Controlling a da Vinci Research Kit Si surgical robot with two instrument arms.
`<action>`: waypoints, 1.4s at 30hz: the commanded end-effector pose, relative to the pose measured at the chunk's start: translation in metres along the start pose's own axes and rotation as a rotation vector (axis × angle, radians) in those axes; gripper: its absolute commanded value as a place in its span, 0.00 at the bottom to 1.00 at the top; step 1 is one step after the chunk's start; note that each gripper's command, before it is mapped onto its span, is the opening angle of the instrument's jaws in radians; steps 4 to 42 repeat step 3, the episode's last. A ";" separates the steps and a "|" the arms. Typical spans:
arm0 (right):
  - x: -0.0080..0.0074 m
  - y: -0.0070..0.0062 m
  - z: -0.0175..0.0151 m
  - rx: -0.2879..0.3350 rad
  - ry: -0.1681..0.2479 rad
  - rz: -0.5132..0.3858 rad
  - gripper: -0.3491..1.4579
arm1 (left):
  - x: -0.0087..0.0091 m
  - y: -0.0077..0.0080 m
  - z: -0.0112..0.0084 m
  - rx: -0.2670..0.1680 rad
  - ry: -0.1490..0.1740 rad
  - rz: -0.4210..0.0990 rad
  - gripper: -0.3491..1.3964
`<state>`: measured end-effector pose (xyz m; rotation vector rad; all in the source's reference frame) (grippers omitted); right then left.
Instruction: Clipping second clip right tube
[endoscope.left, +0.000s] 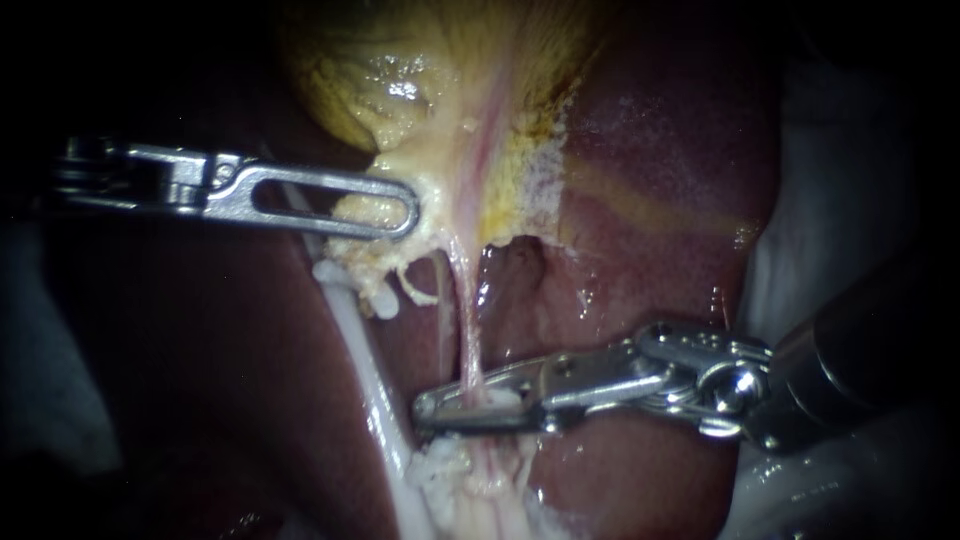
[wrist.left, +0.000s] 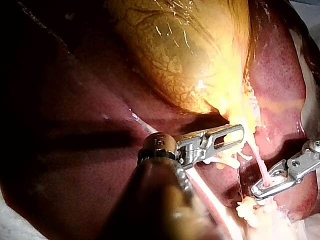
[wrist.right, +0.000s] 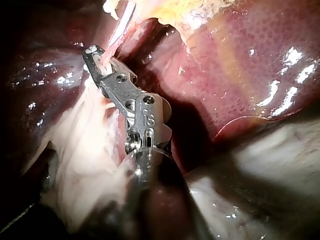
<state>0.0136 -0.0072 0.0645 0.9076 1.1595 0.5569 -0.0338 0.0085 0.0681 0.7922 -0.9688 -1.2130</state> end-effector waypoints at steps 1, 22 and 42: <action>0.0000 0.0000 0.0000 0.000 0.000 0.000 0.00 | 0.0000 0.0000 0.0000 0.000 0.000 0.000 0.00; 0.0000 0.0001 -0.0001 0.001 0.000 0.000 0.00 | 0.0000 0.0000 0.0000 0.000 0.000 0.000 0.00; 0.0000 0.0001 -0.0001 0.001 0.000 0.000 0.00 | 0.0000 0.0000 0.0000 0.000 0.000 0.000 0.00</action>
